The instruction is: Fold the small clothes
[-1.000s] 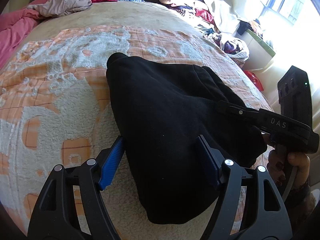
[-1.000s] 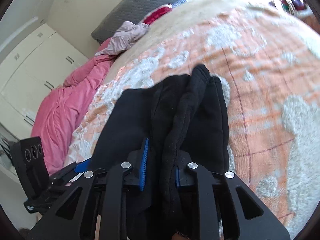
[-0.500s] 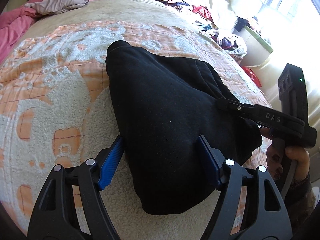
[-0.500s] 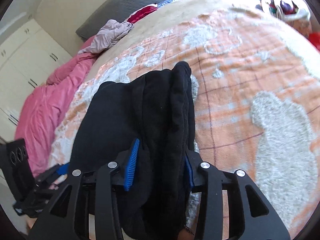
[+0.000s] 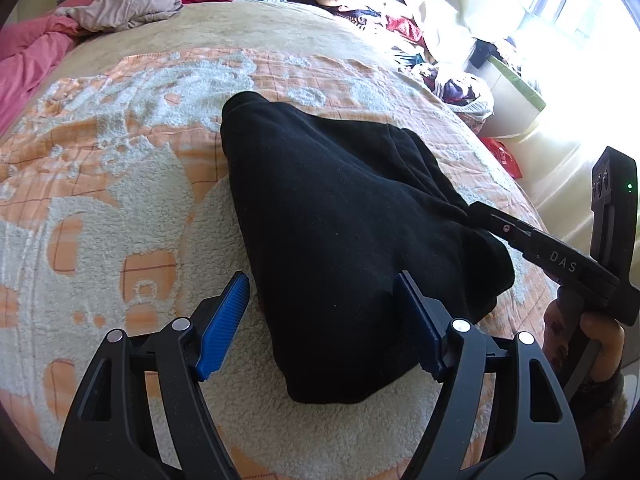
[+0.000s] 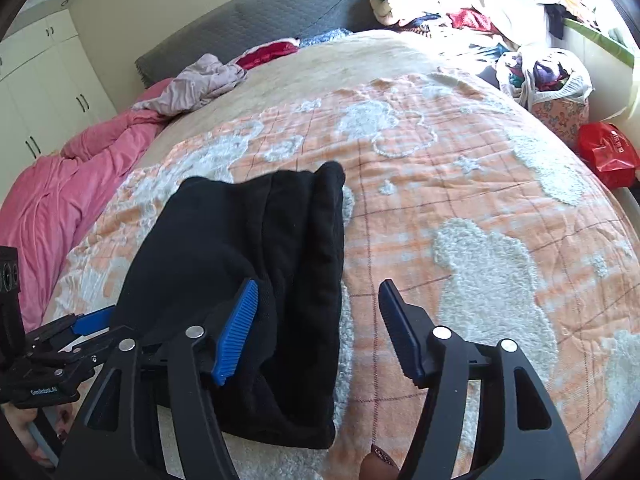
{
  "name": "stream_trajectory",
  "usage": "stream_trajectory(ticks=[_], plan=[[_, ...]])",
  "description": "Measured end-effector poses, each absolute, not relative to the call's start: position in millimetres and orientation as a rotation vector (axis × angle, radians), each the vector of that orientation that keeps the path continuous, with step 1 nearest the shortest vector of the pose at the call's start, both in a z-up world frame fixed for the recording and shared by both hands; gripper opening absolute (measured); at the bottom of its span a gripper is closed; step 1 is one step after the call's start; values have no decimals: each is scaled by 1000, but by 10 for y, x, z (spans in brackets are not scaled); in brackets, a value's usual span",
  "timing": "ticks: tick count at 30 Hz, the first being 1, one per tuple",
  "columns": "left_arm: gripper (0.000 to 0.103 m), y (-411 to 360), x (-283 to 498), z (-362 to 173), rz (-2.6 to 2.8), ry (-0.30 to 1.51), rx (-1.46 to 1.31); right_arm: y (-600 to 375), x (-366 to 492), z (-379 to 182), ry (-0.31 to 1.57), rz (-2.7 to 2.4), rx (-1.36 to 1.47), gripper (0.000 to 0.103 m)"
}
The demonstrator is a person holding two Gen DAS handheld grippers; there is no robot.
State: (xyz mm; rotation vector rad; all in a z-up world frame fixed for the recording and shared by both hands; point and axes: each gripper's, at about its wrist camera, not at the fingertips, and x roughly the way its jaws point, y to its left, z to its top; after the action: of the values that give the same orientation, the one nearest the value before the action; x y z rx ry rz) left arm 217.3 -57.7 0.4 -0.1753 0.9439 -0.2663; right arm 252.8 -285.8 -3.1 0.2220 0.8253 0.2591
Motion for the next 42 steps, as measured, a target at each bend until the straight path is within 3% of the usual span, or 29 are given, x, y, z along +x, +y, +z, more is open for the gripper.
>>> stream_trajectory(ticks=[6, 8, 12, 13, 29, 42], plan=[[72, -523, 2052, 132, -261, 913, -171, -2889, 2211, 245, 689, 230, 213, 87], [80, -499, 2004, 183, -256, 895, -172, -2904, 2108, 339, 639, 218, 209, 94], [84, -461, 1902, 285, -258, 864, -183, -2945, 1887, 478, 547, 209, 219, 97], [94, -458, 1871, 309, -254, 855, -179, -2950, 1842, 495, 533, 210, 222, 98], [94, -387, 1308, 476, -228, 740, -166, -2832, 948, 526, 452, 181, 141, 98], [94, -281, 849, 208, -220, 724, -146, -2578, 435, 147, 492, 141, 101, 98]])
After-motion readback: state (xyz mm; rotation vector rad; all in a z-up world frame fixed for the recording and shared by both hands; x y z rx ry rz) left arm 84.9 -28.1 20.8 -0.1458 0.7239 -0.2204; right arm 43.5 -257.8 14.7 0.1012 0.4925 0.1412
